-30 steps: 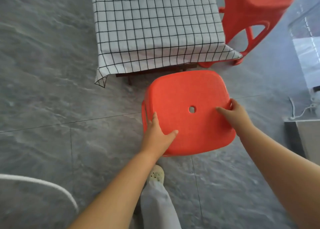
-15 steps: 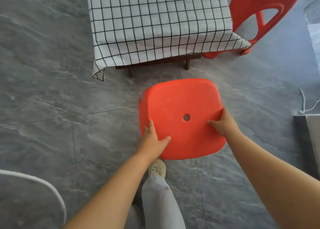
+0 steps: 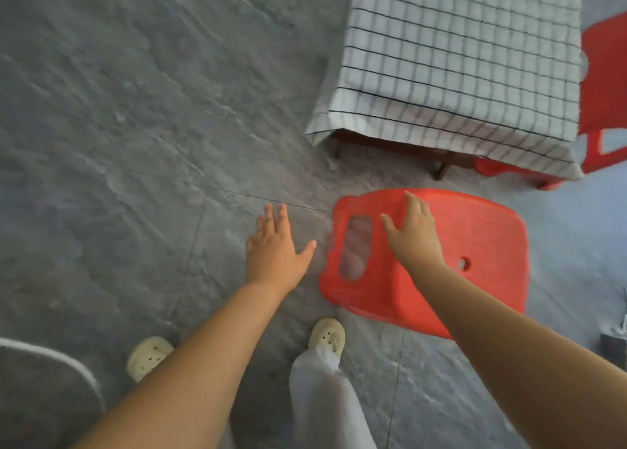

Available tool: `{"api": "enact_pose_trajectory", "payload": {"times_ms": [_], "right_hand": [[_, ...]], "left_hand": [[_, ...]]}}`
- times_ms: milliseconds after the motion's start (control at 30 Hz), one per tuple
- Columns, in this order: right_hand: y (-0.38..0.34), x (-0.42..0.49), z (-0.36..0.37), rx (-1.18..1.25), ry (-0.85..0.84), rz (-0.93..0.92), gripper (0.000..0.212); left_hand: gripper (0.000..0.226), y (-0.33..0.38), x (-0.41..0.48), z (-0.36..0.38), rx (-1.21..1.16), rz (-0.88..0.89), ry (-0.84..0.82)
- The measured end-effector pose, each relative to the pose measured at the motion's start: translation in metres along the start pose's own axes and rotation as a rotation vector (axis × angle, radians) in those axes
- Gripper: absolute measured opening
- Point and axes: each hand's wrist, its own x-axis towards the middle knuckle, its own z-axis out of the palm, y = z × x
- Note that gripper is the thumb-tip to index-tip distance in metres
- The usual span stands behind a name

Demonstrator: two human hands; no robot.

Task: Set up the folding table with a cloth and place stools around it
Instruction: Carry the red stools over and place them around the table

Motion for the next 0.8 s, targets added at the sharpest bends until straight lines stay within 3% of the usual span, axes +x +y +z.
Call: {"api": "enact_pose_trajectory", "payload": {"times_ms": [233,600,800], "right_hand": [[-0.182,-0.067,0.104,-0.075,-0.196,-0.149,0.065],[-0.496,-0.231,0.334,-0.252,-0.491,-0.413,0.069],[-0.621,-0.328,0.435,-0.354,-0.624,-0.663,0.069]], "left_hand": [[0.085,-0.204,-0.026,-0.081,-0.037,-0.199,0.076],[0.085,-0.578,-0.145,-0.217,-0.179,-0.593,0.270],[0.086,-0.706,-0.216,-0.239,-0.264,-0.806,0.372]]}}
